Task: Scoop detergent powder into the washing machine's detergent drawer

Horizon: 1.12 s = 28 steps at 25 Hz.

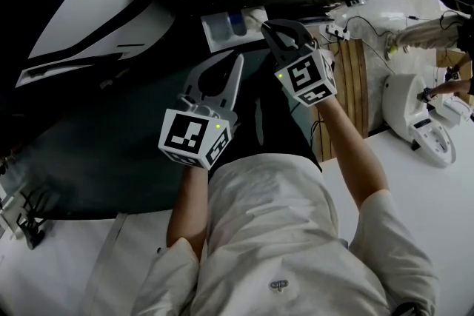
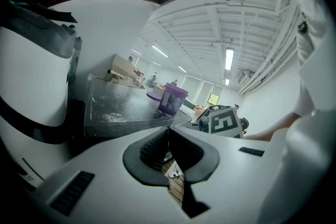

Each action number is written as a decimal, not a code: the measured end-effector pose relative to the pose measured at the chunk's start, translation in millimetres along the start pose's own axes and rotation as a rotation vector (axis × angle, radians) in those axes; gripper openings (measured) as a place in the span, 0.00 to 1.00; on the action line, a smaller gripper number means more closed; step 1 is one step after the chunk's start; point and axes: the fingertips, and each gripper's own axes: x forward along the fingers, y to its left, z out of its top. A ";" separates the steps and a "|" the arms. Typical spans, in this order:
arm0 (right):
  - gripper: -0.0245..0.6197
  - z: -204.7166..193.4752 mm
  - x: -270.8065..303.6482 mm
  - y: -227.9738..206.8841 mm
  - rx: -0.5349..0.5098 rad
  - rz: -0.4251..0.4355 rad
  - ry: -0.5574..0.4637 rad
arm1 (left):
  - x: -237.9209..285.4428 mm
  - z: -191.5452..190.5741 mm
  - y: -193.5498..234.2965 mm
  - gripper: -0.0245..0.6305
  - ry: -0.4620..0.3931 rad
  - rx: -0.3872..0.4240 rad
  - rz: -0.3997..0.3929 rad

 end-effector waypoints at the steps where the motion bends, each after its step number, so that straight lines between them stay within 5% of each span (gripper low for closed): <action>1: 0.05 0.7 0.0 1.0 -0.018 -0.004 0.001 | -0.2 0.1 0.2 0.07 -0.001 -0.001 0.001; 19: 0.05 -0.4 -3.1 19.2 -0.379 -0.092 0.050 | -4.5 -1.4 -0.1 0.07 -0.006 -0.006 0.005; 28: 0.05 3.3 -6.7 18.6 -0.390 -0.106 0.041 | -6.5 -2.4 -1.7 0.07 -0.007 -0.004 0.003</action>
